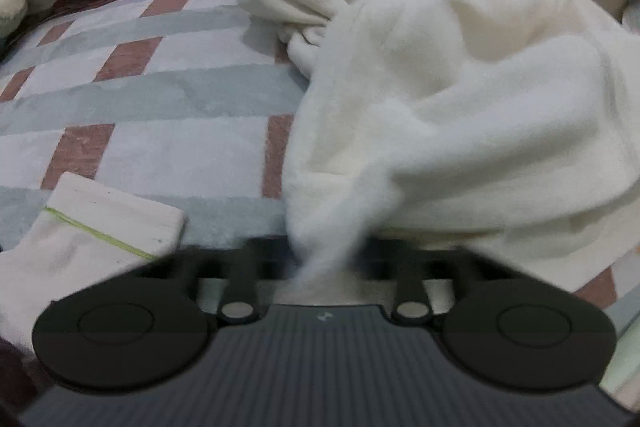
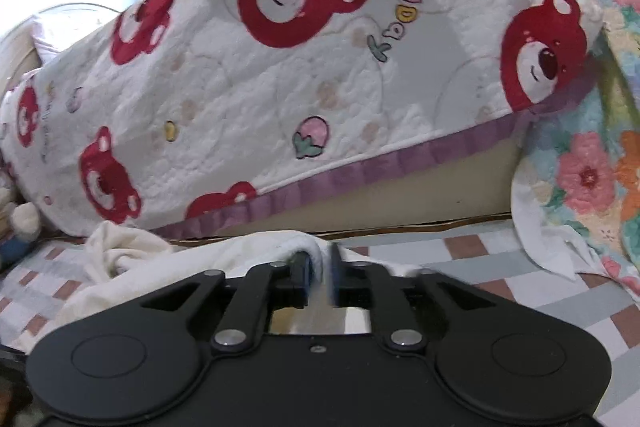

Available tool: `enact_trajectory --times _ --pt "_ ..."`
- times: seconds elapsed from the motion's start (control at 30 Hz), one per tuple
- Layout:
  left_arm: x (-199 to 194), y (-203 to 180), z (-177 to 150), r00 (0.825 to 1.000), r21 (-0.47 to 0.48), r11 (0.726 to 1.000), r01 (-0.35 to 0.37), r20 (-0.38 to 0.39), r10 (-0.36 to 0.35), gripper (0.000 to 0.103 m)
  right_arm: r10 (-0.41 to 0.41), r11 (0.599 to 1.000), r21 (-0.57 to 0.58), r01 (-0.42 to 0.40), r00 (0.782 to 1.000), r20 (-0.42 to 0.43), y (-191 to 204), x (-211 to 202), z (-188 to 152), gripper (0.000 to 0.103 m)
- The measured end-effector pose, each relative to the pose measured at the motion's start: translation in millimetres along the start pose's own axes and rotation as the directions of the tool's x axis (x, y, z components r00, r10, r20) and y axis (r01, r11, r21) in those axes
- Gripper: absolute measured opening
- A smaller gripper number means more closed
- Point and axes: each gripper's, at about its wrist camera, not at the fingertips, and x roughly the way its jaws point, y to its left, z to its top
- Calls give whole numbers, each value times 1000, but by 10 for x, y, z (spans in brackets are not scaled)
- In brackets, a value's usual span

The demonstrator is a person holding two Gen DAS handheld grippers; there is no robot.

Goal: Fold clothes

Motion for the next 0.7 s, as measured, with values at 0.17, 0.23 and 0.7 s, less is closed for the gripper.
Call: enact_trajectory --times 0.17,0.23,0.7 --pt "-43 91 27 998 -41 999 1 62 2 8 61 995 -72 -70 990 -126 10 319 -263 41" --pt "-52 97 50 996 -50 999 9 92 -4 9 45 997 -51 -53 988 -148 -35 403 -380 47" --pt "-365 95 293 990 10 1000 -2 141 0 5 100 988 138 -65 960 -260 -284 603 -423 5"
